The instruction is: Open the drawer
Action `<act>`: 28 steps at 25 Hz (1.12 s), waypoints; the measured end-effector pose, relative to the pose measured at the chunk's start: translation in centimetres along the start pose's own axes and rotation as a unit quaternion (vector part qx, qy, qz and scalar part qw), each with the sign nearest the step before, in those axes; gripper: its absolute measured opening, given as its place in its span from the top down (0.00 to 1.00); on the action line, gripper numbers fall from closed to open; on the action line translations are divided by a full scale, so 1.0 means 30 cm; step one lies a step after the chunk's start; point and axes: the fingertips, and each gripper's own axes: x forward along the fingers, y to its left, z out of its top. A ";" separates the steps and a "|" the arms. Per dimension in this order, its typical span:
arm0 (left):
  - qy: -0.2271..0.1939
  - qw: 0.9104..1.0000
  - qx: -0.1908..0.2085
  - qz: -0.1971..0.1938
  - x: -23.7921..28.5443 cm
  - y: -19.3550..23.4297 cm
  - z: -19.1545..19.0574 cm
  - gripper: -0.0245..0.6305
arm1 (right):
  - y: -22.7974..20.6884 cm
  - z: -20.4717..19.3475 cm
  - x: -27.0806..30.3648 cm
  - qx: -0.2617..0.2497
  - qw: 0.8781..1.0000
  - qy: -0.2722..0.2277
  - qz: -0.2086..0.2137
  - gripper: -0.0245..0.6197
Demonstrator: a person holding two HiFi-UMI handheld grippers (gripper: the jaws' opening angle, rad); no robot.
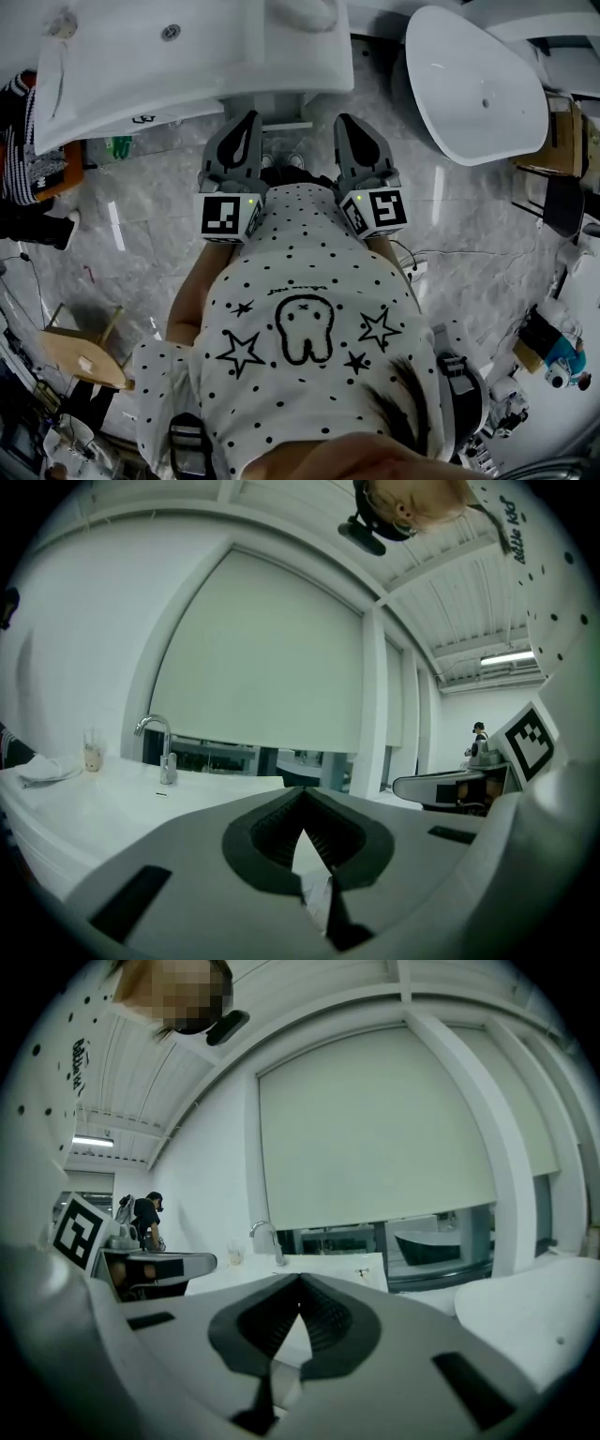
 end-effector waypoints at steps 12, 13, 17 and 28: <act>0.009 1.000 0.013 -0.007 -0.014 -0.057 0.004 0.96 | 0.092 -0.051 -0.001 -0.048 0.996 0.053 0.048 0.94; 0.010 1.000 0.014 -0.005 -0.015 -0.059 0.003 0.96 | 0.095 -0.045 -0.001 -0.051 0.996 0.048 0.049 0.94; 0.016 1.000 0.008 -0.002 -0.019 -0.060 -0.003 0.96 | 0.105 -0.032 -0.009 -0.058 0.996 0.038 0.054 0.94; 0.021 1.000 0.012 -0.008 0.003 -0.076 -0.007 0.96 | 0.090 -0.039 -0.003 -0.051 0.996 0.040 0.059 0.94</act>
